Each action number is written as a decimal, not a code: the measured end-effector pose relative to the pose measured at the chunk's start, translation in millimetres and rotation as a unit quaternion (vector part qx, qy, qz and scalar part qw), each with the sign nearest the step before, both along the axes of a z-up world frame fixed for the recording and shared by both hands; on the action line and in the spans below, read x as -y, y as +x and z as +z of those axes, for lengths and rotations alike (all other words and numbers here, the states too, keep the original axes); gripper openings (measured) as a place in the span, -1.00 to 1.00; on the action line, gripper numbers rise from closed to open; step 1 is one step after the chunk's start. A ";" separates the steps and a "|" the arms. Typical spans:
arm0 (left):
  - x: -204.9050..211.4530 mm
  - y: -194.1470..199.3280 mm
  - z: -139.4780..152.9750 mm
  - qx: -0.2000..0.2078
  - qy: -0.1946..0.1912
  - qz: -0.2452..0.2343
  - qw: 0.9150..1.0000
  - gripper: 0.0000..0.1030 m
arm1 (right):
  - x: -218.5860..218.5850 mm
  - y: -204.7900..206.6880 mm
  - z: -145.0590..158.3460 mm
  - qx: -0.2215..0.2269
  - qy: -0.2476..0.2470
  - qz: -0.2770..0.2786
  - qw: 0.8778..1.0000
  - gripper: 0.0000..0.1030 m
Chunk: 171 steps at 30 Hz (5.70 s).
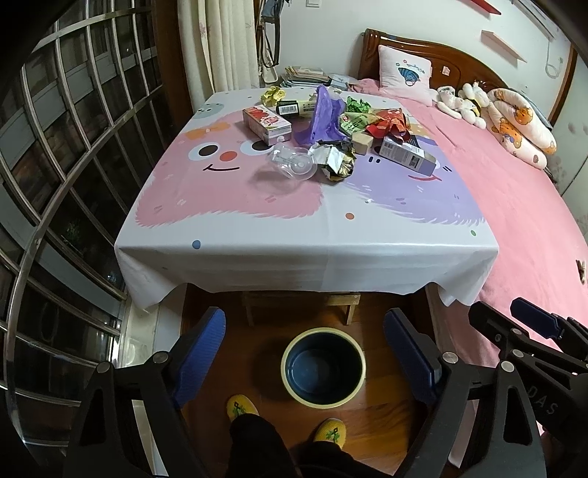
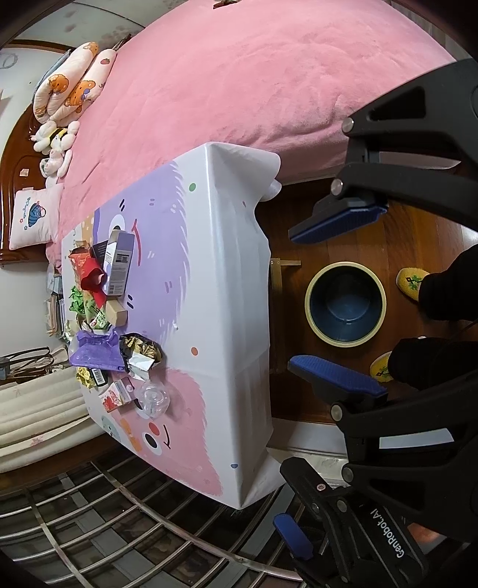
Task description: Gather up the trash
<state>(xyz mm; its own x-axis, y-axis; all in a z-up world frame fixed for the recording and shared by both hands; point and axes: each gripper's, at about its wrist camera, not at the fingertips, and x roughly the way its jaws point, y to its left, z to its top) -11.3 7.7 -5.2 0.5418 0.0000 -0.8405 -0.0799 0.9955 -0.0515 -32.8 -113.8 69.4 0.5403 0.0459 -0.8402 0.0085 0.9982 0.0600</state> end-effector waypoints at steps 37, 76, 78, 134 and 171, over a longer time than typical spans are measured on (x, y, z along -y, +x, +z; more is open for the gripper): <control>9.6 15.8 27.4 0.020 0.011 -0.004 1.000 0.71 | 15.9 21.0 22.3 0.025 0.028 0.017 0.999 0.20; -134.0 311.0 -19.4 -0.117 -0.148 -0.024 0.982 0.57 | -37.9 265.7 -16.9 -0.049 0.068 -0.017 0.996 0.19; -134.1 325.9 -33.9 -0.137 -0.150 -0.034 0.978 0.54 | -43.0 286.7 -28.0 -0.063 0.080 -0.022 0.995 0.20; -60.0 103.0 6.4 -0.023 -0.062 -0.103 0.992 -0.53 | -33.1 98.6 -21.9 -0.043 0.106 0.073 0.991 -0.13; 22.8 47.3 -414.3 -0.170 -0.003 -0.162 0.972 0.00 | 34.0 17.4 -484.1 -0.221 0.078 -0.019 0.972 0.00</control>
